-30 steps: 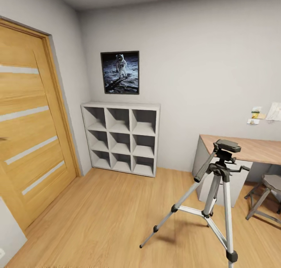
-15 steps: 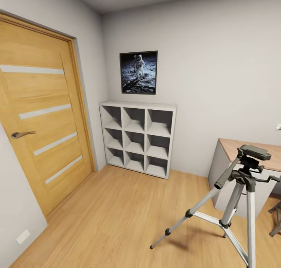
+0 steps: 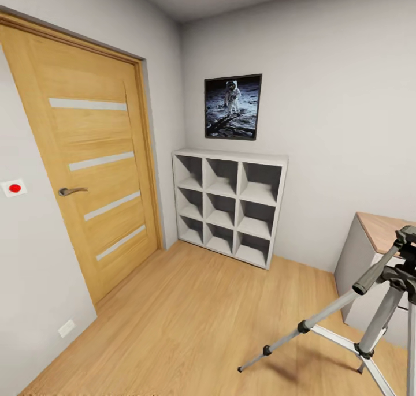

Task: Attach the digital camera to the camera tripod in the bedroom.

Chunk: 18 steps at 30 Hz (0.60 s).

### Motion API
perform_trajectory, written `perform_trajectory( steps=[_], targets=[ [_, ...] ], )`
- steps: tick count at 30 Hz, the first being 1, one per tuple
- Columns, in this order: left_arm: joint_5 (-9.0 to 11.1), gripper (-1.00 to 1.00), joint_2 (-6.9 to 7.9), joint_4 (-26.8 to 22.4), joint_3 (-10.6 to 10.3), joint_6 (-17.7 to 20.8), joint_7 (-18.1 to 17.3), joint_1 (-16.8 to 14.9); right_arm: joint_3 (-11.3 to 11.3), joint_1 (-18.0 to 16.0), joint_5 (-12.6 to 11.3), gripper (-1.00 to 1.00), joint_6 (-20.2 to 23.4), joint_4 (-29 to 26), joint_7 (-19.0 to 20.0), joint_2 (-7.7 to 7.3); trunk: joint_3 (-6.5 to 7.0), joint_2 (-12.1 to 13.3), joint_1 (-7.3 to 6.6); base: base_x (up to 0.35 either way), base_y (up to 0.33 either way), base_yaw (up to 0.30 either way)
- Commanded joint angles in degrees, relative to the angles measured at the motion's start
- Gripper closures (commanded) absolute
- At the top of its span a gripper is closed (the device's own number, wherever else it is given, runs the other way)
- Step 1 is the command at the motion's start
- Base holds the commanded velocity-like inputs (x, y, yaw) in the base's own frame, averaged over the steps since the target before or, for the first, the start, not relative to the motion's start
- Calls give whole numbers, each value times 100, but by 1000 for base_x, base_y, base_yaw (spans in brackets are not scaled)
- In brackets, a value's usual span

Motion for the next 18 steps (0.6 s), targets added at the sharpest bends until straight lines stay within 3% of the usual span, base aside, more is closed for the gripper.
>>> perform_trajectory(
  steps=[1, 8, 18],
  targets=[
    [52, 100, 1, 0, -45, 20, -24, -2, -48, -4, 45, -100, -32, 19, 7, -6, -2, -3, 2, 70, 0, 270],
    [52, 100, 4, 1, -45, 16, -24, -2, -48, -4, 45, -100, -32, 19, 9, -6, -2, -3, 2, 168, 0, 271],
    [52, 100, 10, 10, -45, 19, -24, -2, -48, -4, 49, -100, -45, 12, 2, -6, -2, -3, 2, 288, 0, 210]
  ],
)
